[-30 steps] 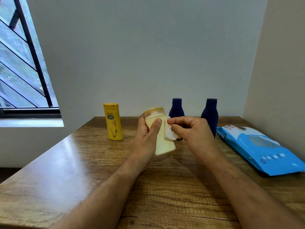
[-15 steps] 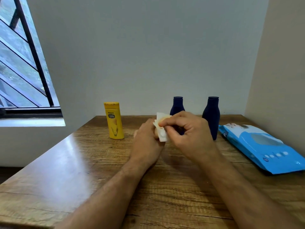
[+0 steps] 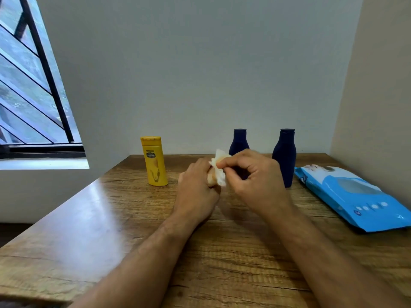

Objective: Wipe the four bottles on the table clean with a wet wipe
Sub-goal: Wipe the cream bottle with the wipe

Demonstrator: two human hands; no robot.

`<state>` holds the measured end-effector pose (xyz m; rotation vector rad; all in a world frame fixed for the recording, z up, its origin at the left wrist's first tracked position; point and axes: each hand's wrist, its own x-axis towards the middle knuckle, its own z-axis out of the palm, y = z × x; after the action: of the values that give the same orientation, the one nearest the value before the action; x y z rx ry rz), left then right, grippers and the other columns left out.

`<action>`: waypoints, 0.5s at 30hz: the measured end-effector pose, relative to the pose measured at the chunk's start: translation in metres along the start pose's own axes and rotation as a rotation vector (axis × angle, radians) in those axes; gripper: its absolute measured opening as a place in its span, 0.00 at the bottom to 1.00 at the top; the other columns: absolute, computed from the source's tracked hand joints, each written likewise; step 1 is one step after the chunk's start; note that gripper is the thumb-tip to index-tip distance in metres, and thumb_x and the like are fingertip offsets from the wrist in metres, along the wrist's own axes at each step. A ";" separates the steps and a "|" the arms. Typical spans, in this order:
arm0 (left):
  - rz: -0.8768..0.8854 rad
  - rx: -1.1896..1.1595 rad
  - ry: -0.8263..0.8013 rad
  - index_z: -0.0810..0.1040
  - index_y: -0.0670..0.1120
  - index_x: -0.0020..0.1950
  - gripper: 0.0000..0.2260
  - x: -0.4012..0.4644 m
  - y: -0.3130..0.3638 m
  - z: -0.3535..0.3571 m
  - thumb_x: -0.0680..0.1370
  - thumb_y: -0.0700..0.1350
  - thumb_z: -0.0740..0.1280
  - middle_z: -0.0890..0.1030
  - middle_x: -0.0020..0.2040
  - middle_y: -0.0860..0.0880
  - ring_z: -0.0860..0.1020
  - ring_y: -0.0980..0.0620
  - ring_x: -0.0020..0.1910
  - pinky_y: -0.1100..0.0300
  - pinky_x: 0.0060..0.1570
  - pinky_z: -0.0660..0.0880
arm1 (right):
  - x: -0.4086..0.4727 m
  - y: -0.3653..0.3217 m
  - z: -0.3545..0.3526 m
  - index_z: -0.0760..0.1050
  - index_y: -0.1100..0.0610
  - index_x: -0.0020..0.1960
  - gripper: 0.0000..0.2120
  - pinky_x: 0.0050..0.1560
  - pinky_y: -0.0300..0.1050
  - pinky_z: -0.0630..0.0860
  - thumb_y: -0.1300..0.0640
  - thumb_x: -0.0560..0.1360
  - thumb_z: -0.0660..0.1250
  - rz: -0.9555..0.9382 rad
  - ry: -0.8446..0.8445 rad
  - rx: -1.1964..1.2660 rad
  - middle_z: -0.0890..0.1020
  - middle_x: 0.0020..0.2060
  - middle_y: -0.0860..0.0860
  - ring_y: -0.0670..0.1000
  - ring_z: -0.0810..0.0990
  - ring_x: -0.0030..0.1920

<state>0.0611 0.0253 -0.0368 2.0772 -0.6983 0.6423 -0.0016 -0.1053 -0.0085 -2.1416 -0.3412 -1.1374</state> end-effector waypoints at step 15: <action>0.005 -0.291 -0.082 0.66 0.53 0.59 0.20 -0.003 0.002 -0.001 0.74 0.37 0.71 0.77 0.50 0.55 0.78 0.56 0.47 0.53 0.47 0.78 | 0.008 0.009 -0.005 0.83 0.52 0.52 0.08 0.50 0.29 0.77 0.60 0.75 0.71 0.176 0.150 0.036 0.83 0.47 0.45 0.39 0.80 0.48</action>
<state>0.0568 0.0261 -0.0369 1.8400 -0.7935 0.4314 0.0047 -0.1160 -0.0043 -1.9975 -0.1030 -1.1718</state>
